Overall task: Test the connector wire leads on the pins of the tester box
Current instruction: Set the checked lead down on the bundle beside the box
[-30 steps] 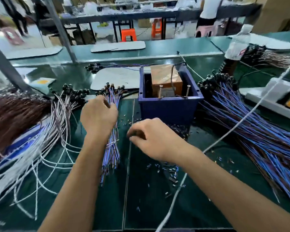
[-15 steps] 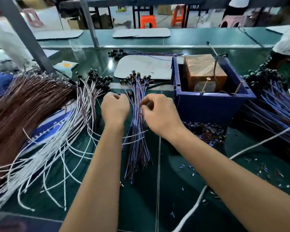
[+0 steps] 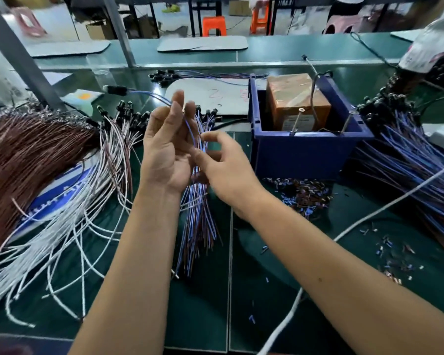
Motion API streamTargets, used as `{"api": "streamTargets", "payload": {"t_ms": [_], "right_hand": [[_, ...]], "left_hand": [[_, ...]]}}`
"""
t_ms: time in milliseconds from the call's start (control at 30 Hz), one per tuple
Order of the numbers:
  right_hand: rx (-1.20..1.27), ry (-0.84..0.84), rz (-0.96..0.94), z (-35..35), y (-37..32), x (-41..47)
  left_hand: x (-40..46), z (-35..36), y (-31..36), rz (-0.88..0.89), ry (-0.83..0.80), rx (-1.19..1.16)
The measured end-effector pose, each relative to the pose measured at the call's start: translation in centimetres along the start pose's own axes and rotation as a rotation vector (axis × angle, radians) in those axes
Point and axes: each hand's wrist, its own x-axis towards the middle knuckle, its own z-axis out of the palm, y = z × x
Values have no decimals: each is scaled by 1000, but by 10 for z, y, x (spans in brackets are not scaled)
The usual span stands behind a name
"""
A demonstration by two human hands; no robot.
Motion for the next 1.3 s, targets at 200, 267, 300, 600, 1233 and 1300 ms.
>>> {"api": "streamTargets", "payload": {"t_ms": [200, 267, 300, 600, 1233, 1300], "right_hand": [[40, -159, -26, -37, -22, -4], [36, -162, -126, -49, -32, -8], [31, -161, -171, -54, -37, -10], [-620, -188, -308, -140, -19, -41], [-752, 312, -620, -173, 31, -58], [-696, 327, -576, -175, 33, -59]], "left_hand": [[-2, -1, 13, -6, -45, -202], [0, -4, 15, -3, -16, -212], [1, -7, 15, -3, -11, -223], [1, -18, 23, -29, -8, -387], [-58, 51, -110, 457, -677, 1741], [-58, 45, -112, 458, -618, 1737]]}}
